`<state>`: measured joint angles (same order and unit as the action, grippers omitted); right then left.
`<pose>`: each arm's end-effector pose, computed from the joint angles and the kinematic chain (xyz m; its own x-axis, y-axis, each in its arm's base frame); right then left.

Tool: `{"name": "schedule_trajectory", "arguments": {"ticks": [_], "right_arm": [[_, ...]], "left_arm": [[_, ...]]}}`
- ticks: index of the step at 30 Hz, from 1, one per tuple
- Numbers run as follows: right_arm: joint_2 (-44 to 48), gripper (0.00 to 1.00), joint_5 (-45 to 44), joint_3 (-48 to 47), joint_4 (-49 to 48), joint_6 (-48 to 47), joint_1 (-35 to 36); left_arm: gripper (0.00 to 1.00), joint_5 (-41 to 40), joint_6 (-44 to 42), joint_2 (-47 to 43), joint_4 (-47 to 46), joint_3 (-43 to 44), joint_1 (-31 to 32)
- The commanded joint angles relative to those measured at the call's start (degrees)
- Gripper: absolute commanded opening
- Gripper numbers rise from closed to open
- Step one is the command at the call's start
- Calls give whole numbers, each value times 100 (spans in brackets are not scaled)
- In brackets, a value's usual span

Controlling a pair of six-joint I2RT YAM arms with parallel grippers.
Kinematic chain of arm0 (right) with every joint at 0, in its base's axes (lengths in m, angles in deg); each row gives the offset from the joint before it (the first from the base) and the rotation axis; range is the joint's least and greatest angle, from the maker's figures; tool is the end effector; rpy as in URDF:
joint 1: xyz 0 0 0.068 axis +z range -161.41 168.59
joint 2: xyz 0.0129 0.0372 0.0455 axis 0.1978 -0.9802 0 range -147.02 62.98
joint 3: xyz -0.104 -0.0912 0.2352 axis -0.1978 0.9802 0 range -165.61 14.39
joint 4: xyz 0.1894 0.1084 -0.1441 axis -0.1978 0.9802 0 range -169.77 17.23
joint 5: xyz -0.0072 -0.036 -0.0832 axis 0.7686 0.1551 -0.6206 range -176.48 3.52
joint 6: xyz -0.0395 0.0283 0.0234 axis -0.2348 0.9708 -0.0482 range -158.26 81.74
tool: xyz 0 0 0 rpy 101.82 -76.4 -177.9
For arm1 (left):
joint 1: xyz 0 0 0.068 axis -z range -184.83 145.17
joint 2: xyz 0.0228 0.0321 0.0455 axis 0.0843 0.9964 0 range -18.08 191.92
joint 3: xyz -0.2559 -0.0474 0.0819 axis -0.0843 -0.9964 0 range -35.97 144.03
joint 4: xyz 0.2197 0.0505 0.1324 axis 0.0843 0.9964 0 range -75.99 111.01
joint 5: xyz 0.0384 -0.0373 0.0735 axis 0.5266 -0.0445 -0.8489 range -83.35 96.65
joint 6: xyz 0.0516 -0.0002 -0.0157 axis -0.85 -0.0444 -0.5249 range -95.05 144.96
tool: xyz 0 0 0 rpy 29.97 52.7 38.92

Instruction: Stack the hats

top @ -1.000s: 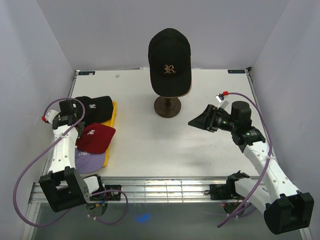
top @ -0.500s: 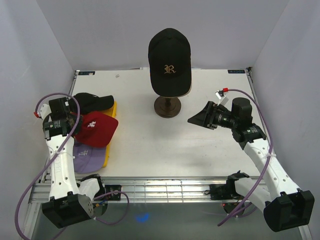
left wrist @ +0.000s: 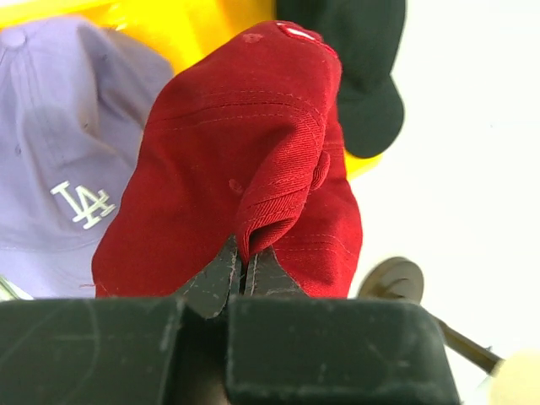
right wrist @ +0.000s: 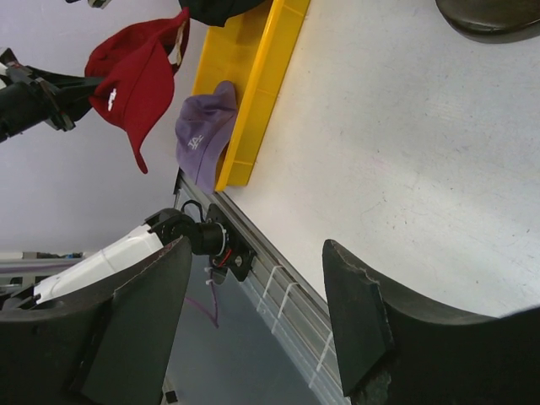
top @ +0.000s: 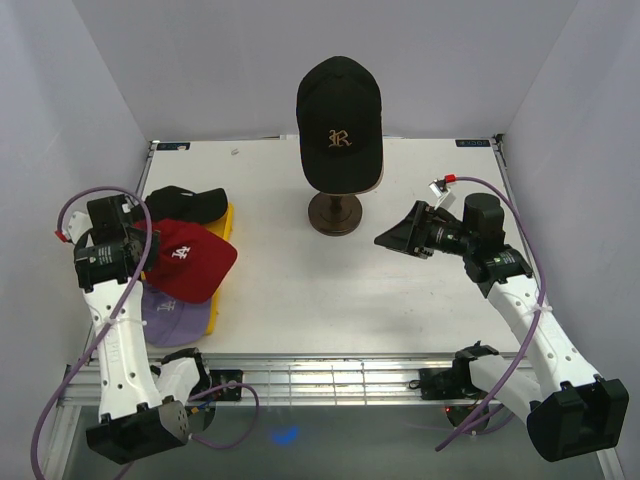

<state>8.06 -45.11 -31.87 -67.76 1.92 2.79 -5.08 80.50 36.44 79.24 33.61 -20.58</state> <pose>0.2015 0.0753 0.3164 -0.7670 0.3054 -0.5643 -0.3778 0.4958 0.7819 0.1495 0.0497 0.3665 -0.0957 -0.8657 -0.4913 -0.8306 0.3414 -0.4399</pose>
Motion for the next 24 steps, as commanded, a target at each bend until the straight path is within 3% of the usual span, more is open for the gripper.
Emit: {"name": "schedule_trajectory", "arguments": {"ticks": [1, 10, 18, 24], "right_arm": [[25, 69, 179, -23, -164, 42, -31], [174, 69, 267, -190, -93, 156, -31], [297, 69, 399, -970, -41, 455, 48], [60, 72, -20, -1920, -112, 886, 785]], "left_arm": [[0, -172, 79, -82, 182, 616, -16], [0, 214, 61, 41, 332, 1470, -25], [0, 1558, -360, 278, -343, 2155, -16], [0, 2708, -510, 252, -1177, 2270, -16]]}}
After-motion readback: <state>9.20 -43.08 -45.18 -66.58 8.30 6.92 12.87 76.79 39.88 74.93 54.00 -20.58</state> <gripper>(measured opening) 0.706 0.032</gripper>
